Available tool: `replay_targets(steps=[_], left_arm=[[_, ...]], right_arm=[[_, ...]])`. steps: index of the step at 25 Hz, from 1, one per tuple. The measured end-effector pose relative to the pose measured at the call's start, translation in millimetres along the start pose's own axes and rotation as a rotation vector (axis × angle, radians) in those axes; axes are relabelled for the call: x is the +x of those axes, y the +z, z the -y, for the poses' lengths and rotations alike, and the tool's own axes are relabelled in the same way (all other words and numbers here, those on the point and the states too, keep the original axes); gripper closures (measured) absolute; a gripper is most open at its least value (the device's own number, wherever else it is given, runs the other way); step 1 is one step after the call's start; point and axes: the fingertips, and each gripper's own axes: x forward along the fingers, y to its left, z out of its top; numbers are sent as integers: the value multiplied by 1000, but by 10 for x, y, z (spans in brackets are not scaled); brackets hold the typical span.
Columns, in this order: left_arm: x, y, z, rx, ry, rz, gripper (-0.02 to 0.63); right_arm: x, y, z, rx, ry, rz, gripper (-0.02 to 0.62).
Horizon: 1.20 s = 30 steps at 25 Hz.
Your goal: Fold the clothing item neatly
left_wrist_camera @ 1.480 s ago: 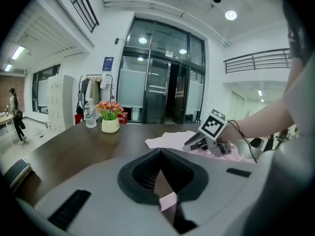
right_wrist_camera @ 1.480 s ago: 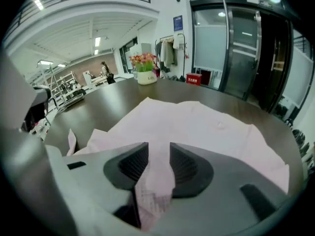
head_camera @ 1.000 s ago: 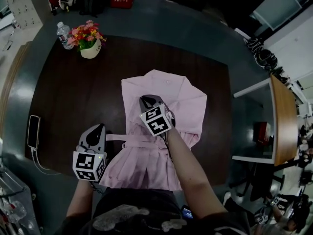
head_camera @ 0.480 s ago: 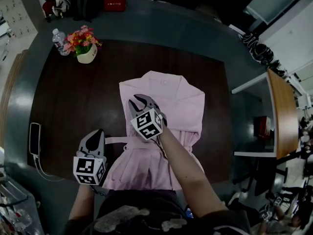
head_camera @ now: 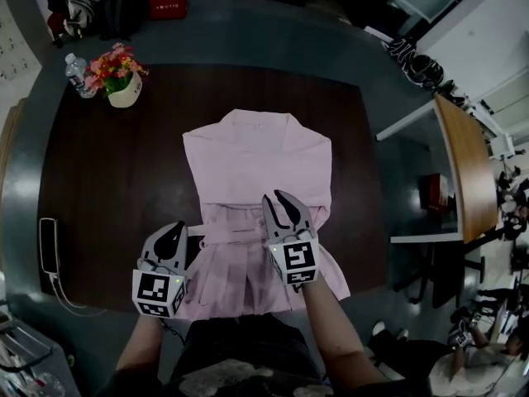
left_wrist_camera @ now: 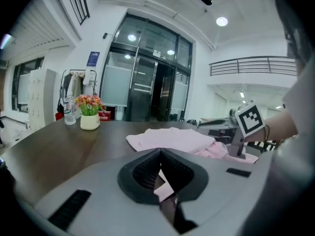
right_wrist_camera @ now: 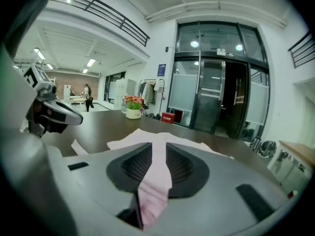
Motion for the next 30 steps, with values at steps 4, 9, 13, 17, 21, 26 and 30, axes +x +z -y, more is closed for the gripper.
replay_targets(steps=[4, 9, 13, 17, 21, 26, 30], left_arm=[[-38, -32, 186, 24, -7, 14, 595], [-315, -175, 628, 36, 6, 24, 595], [-706, -317, 1184, 37, 18, 32, 595], [-1197, -533, 1772, 47, 45, 32, 595], [-1664, -852, 2315, 89, 56, 17, 595], [-2009, -1327, 2567, -8, 88, -31, 595], [-2114, -1889, 2369, -76, 137, -115, 595]], right_arm=[[-601, -370, 299, 60, -162, 2, 539], [-1294, -711, 476, 174, -284, 46, 601], [-1799, -737, 411, 209, -239, 127, 601], [-2546, -852, 424, 222, -233, 196, 601], [-3270, -1278, 456, 243, -218, 191, 601], [-3860, -1993, 508, 299, -286, 124, 601], [-3968, -2757, 442, 324, -304, -3, 601]])
